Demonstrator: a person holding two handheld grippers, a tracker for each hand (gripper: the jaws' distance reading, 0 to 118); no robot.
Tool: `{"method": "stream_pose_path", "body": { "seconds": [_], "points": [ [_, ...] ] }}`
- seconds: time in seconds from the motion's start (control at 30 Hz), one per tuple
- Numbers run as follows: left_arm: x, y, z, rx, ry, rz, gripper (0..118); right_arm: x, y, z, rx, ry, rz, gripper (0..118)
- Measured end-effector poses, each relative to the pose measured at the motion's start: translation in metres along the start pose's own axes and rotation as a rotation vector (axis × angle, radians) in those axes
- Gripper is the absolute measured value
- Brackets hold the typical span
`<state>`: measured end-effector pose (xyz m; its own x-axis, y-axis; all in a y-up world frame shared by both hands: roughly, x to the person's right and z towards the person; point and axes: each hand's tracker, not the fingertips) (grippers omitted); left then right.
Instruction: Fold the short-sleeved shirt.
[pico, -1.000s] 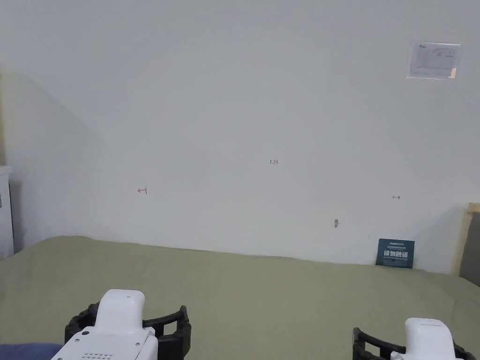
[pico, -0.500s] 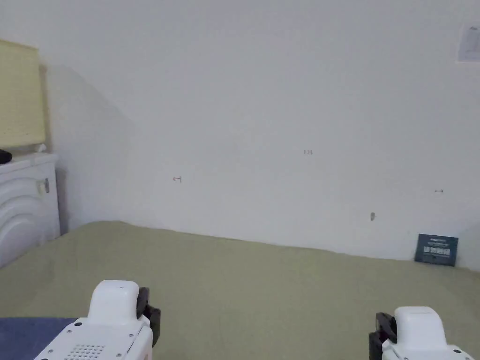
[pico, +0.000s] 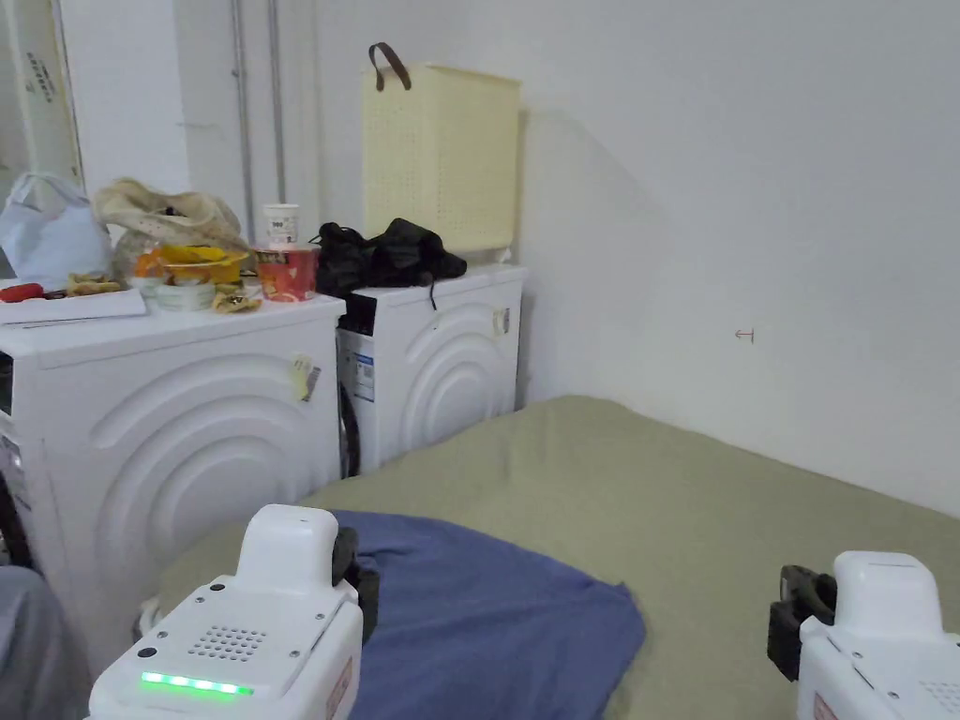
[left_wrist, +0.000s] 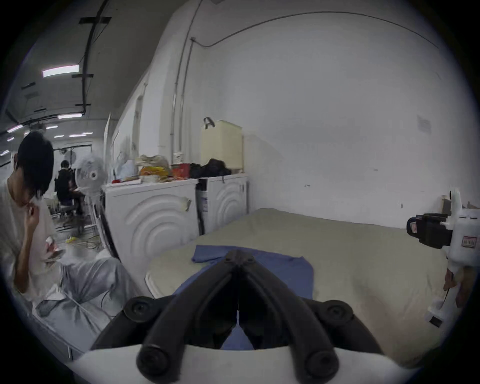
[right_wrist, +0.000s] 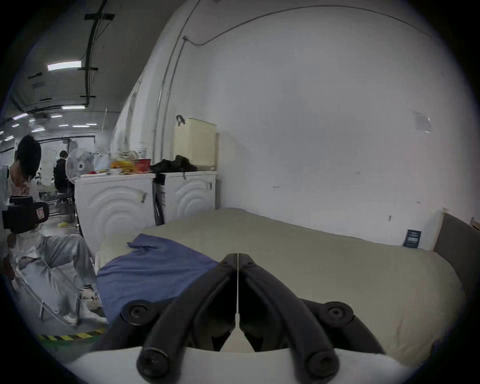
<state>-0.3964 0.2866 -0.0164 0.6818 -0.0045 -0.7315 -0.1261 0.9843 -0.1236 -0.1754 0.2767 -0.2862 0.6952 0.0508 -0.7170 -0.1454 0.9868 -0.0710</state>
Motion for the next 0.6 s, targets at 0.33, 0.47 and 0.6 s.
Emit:
{"method": "stream_pose_path", "body": {
  "seconds": [0.33, 0.47, 0.6],
  "points": [
    [0.027, 0.046, -0.119, -0.185, -0.141, -0.059, 0, 0.023, -0.018, -0.017, -0.069, -0.019, -0.001, 2],
    [0.056, 0.094, -0.258, -0.511, -0.370, -0.149, 0, 0.039, -0.034, -0.033, -0.114, -0.030, 0.006, 2],
    [0.105, 0.094, -0.354, -0.851, -0.413, -0.167, 0, 0.049, -0.050, -0.059, -0.176, -0.028, 0.004, 2]
  ]
}}
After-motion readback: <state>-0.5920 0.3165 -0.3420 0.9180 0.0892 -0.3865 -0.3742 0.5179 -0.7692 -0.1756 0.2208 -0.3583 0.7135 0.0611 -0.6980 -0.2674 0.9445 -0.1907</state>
